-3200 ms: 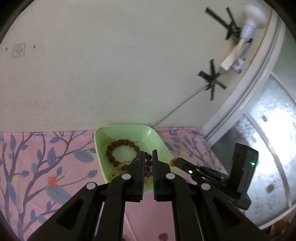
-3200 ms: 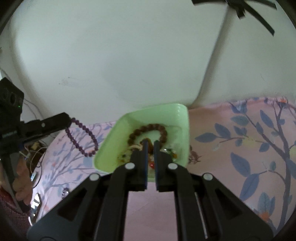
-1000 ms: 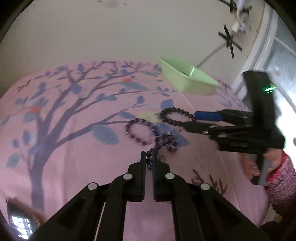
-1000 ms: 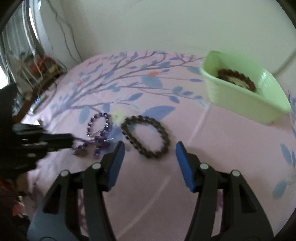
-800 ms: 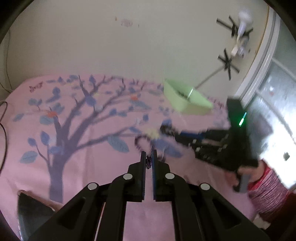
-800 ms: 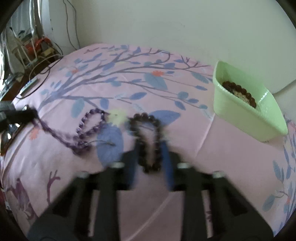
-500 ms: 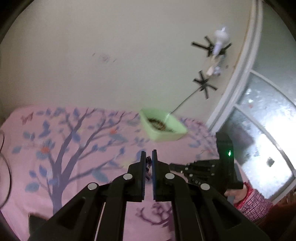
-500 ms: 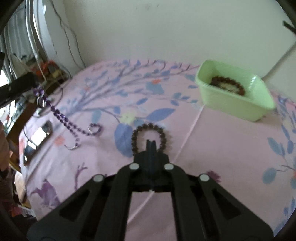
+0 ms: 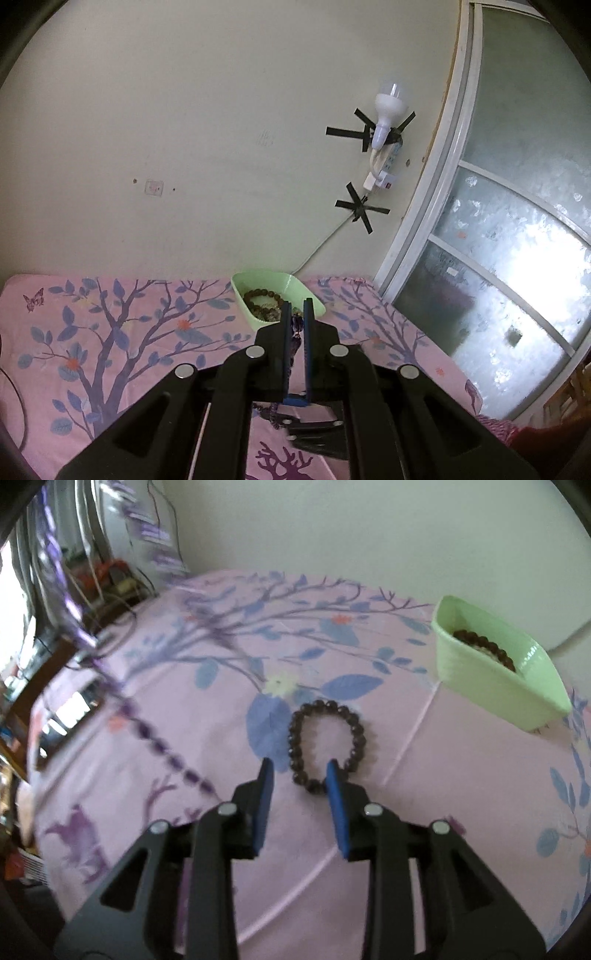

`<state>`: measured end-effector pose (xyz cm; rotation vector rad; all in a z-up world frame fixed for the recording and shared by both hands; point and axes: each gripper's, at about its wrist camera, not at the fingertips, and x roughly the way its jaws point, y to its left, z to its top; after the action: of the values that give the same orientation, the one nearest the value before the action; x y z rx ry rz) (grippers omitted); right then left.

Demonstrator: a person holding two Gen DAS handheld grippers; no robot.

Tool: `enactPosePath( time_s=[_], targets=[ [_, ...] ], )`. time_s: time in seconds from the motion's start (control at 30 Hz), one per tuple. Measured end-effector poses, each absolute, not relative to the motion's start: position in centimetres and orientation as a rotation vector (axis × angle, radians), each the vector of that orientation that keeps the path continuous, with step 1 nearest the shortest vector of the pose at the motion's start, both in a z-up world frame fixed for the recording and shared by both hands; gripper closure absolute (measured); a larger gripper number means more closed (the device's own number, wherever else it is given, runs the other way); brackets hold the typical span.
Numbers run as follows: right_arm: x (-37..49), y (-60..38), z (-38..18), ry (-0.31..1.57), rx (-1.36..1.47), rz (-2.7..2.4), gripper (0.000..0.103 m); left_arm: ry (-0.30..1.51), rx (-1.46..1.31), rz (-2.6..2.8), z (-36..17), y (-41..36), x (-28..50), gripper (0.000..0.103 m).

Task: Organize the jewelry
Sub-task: 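Grasp the dark bead bracelet with the right gripper while the left grasps the purple amethyst strand, then carry the bracelet and purple strand into the tray and open both grippers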

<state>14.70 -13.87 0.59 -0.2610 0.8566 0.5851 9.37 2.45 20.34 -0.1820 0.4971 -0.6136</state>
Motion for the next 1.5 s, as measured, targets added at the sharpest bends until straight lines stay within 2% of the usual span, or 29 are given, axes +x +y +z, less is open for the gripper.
enactPosePath(
  time_s=[0.03, 0.07, 0.17, 0.33, 0.5, 0.7, 0.97, 1.2, 1.5],
  targets=[
    [14.9, -13.6, 0.3, 0.867, -0.273, 0.582, 0.076, 0.494, -0.182, -0.613, 20.6, 2.5, 9.3, 0.103],
    [15.0, -13.2, 0.1, 0.865, -0.294, 0.578, 0.088, 0.490, -0.180, -0.611, 20.8, 2.5, 9.2, 0.103],
    [14.6, -12.5, -0.1, 0.850, -0.372, 0.570, 0.094, 0.478, -0.174, -0.604, 21.4, 2.7, 9.0, 0.103],
    [15.0, -15.9, 1.5, 0.899, -0.173, 0.613, 0.094, 0.479, -0.174, -0.606, 21.9, 2.6, 9.6, 0.103],
    [15.1, -20.6, 6.0, 0.842, 0.027, 0.642, 0.094, 0.484, -0.163, -0.626, 22.3, 1.4, 10.6, 0.103],
    [15.9, -23.8, 11.5, 0.730, 0.071, 0.594, 0.094, 0.468, -0.188, -0.679, 24.0, -0.7, 13.0, 0.103],
    [19.8, -27.8, 16.1, 0.657, 0.097, 0.503, 0.094, 0.446, -0.175, -0.715, 26.1, -4.7, 17.9, 0.103],
    [24.1, -29.5, 16.6, 0.649, 0.113, 0.452, 0.094, 0.480, -0.170, -0.711, 25.7, -7.9, 23.9, 0.103],
    [28.4, -30.9, 13.7, 0.700, 0.151, 0.414, 0.094, 0.567, -0.182, -0.677, 21.9, -10.4, 30.1, 0.103]
  ],
)
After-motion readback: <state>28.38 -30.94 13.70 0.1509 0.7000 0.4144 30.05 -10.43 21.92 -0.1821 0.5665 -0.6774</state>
